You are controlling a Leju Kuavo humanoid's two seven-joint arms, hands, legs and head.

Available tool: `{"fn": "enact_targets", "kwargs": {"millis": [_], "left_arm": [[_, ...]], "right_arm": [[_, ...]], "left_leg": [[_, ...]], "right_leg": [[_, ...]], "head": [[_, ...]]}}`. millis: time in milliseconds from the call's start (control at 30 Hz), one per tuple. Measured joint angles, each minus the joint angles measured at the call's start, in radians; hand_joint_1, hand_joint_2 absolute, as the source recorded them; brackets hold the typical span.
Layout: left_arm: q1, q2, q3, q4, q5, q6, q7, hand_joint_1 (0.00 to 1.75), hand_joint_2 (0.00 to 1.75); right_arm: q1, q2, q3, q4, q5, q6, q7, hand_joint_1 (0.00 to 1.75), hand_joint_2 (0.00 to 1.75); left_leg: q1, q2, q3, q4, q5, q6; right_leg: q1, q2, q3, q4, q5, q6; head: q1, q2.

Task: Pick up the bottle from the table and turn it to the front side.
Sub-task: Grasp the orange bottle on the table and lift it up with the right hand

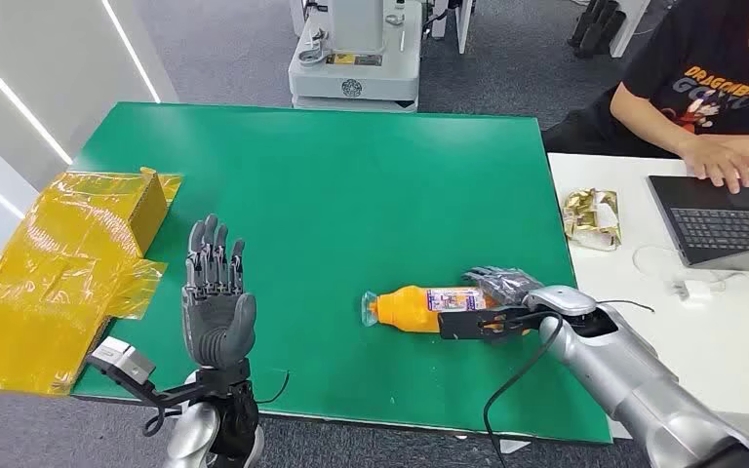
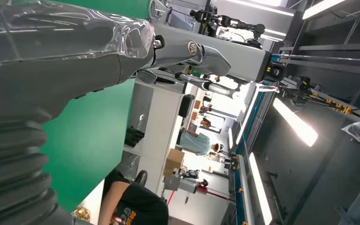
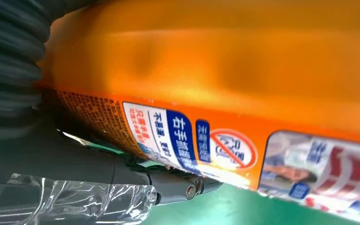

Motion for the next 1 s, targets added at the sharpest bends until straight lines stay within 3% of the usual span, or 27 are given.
{"fn": "enact_targets", "kwargs": {"millis": [467,667,1000], "left_arm": [[0.0,0.004,-0.009,0.008,0.001,0.005,0.0,0.0,1.75],[0.006,0.006,-0.017,0.008,-0.001,0.021,-0.007,0.0,1.75],[0.011,-0.002,-0.033,0.008,-0.007,0.06,-0.006,0.0,1.75]], "right_arm": [[0.03,-0.012,0.013,-0.013,-0.01,-0.077,0.003,1.75,1.75],[0.122,0.027,-0.04,-0.063,0.016,-0.326,0.008,1.75,1.75],[0.369,0.198,-0.275,-0.311,-0.028,-0.81,-0.065,1.75,1.75]], "left_leg": [[0.0,0.0,0.003,0.0,0.0,0.0],[0.0,0.001,0.002,0.0,0.0,0.0],[0.001,-0.001,0.0,-0.002,-0.001,-0.001]], "right_leg": [[0.0,0.001,0.003,0.0,0.0,0.0],[0.0,0.001,0.002,0.0,0.0,0.0],[0.001,-0.001,0.0,0.0,-0.003,-0.001]], "head": [[0.0,0.0],[0.0,0.0],[0.0,0.0]]}}
